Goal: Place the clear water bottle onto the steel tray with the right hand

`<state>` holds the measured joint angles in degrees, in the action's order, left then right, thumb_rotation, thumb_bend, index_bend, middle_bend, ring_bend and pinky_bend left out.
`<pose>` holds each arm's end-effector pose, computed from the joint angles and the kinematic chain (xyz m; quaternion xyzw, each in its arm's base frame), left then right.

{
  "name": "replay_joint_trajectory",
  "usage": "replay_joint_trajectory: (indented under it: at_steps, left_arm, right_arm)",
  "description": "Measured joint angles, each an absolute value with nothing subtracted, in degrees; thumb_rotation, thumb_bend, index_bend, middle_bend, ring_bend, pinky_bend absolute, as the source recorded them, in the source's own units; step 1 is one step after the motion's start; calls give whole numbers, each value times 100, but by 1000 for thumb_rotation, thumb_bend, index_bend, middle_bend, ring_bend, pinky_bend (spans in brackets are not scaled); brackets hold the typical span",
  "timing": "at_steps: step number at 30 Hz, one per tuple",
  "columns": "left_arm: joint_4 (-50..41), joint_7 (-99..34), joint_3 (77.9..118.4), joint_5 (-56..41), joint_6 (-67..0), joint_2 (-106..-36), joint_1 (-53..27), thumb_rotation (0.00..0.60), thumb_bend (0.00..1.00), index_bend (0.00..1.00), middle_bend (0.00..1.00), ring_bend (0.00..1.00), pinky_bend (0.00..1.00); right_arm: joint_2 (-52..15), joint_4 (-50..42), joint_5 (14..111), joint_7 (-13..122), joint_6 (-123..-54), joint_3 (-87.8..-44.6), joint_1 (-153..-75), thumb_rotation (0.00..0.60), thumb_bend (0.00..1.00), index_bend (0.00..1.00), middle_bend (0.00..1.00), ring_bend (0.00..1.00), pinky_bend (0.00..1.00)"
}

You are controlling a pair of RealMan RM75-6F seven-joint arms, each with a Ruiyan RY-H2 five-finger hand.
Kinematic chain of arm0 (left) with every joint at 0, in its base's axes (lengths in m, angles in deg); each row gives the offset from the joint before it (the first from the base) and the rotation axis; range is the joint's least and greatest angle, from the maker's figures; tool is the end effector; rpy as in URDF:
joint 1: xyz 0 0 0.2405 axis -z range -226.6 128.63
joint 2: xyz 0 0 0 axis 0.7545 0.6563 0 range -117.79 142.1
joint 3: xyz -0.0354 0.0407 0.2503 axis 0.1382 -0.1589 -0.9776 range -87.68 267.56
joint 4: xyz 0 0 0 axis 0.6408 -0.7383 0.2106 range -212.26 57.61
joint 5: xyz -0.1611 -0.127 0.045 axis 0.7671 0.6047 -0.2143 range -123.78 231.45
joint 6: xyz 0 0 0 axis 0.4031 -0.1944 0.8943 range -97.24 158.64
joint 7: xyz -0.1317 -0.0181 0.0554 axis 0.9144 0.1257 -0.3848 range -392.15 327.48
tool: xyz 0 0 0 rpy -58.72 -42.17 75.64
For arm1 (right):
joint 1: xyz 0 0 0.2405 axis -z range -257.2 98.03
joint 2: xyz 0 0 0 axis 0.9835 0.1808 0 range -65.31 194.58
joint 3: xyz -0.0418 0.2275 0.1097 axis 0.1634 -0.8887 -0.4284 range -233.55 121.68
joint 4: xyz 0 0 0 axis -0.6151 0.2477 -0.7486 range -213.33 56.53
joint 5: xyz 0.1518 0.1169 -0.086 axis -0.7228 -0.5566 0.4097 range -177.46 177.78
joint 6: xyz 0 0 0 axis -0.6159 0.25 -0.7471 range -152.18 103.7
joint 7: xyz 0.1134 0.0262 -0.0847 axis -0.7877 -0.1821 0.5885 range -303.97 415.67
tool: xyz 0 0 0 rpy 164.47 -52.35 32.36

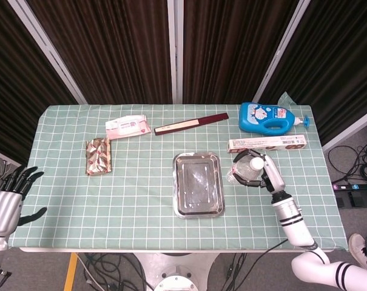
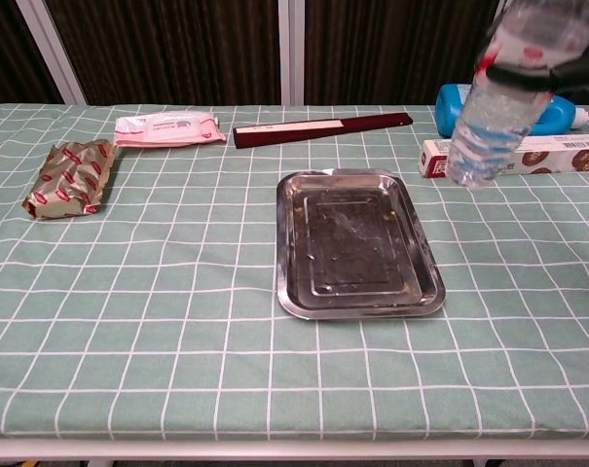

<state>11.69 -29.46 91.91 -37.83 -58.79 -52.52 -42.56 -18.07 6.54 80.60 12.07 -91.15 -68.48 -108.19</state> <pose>-0.3003 0.1859 0.1633 -0.6153 -0.3410 -0.4329 0.5636 -0.1996 -0.3192 0.0518 0.4494 -0.6092 0.6144 0.2222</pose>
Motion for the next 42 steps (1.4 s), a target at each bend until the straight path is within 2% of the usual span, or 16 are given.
replay_joint_trajectory:
  at_steps: [4,7,11,15,20,23,28,32,39,42]
  left_arm:
    - [1158,-2927,9200,-3789,-5911,-5252,-4264,600,134,241,229,98,186]
    - [1179,-2934,9213,-3814,-5921,-5245,-4249,600,134,242,229,97,186]
    - [1206,-2944,9232,-3827,-5919,-5266,-4225,600,134,241,229,98,186]
    - [1198,-2945,9224,-3831,-5908,-5293,-4221,600,134,241,229,98,186]
    - [1167,-2929,9199,-3825,-5911,-5297,-4248,600,134,241,229,98,186]
    - [1149,-2905,9187,-3804,-5919,-5285,-4272,600,133,241,229,98,186]
    - [1123,-2882,9187,-3797,-5932,-5296,-4284,600,134,241,230,98,186]
    - [1138,-2898,9197,-3821,-5926,-5302,-4262,600,134,241,229,98,186]
    - [1162,-2909,9208,-3828,-5910,-5311,-4242,600,134,241,229,98,186]
    - [1151,-2894,9196,-3826,-5903,-5315,-4247,600,134,241,229,98,186]
  right_arm:
    - [-2299,-212,7863,1105,-8710,-6752,-10885,600,327,620,533,387,503]
    - [-2366,-350,7960,1066,-8758,-6805,-10950,600,327,620,533,387,503]
    - [-2168,292,8213,1125,-9036,-6977,-11033,600,327,620,533,387,504]
    - [-1824,1471,8459,1323,-9391,-7152,-11063,600,327,622,535,387,504]
    - [-1733,2027,8415,1455,-9454,-7071,-11014,600,337,622,536,387,504]
    - [-1861,1643,8252,1478,-9296,-6932,-10986,600,339,622,535,387,504]
    - [-2231,399,8045,1452,-8931,-6679,-10970,600,336,622,535,387,504]
    - [-2290,101,8137,1412,-8959,-6669,-10990,600,335,622,535,387,504]
    - [-1964,1263,8576,1517,-9549,-6851,-10983,600,334,622,536,387,504]
    - [-1910,1440,8557,1571,-9656,-6829,-10944,600,334,622,536,387,504]
